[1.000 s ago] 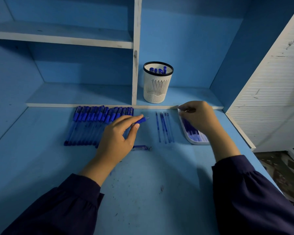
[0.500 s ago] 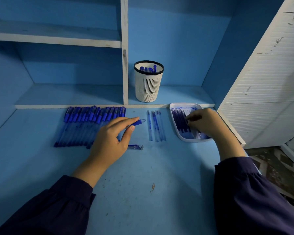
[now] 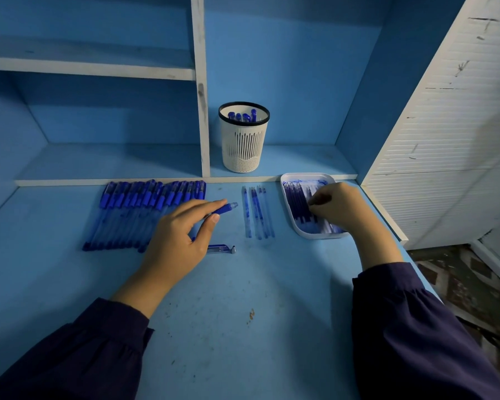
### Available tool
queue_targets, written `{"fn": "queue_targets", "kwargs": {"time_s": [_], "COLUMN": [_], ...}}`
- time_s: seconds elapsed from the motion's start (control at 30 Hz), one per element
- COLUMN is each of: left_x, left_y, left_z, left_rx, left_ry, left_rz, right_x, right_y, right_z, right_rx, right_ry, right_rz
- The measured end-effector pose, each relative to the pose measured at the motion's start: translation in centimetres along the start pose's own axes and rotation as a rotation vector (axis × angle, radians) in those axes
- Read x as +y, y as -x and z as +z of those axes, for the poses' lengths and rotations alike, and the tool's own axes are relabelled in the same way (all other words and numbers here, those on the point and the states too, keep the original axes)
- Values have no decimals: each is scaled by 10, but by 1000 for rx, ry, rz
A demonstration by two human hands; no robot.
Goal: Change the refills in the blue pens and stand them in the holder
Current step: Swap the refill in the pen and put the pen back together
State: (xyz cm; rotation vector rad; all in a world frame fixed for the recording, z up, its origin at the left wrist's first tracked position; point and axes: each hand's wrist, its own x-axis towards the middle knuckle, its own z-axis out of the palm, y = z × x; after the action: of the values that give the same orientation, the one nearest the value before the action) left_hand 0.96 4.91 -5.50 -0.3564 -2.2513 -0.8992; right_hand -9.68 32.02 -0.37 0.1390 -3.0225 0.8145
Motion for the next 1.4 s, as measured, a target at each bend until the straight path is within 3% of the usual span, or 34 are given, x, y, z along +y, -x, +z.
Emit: {"fn": "queue_targets", "kwargs": {"time_s": [0.17, 0.3, 0.4, 0.57, 0.63, 1.4], "left_x": [1, 3, 3, 3, 3, 2], "left_y": [-1, 0, 1, 2, 1, 2], "left_z": [0, -1, 0, 0, 0, -1], "left_rx": [-10, -6, 2, 17, 18, 23], "left_ry": [1, 2, -2, 16, 24, 57], "left_rz": [4, 6, 10, 22, 24, 63], "right_x": [0, -2, -8, -46, -61, -74], "right_y": [-3, 2, 9, 24, 30, 43], "right_z": [8, 3, -3, 14, 25, 46], "right_rx": [46, 105, 88, 23, 55, 111], "right_ry": [14, -160, -484, -1250, -1401, -1386], "right_rz": [-2, 15, 18, 103, 119, 67]}}
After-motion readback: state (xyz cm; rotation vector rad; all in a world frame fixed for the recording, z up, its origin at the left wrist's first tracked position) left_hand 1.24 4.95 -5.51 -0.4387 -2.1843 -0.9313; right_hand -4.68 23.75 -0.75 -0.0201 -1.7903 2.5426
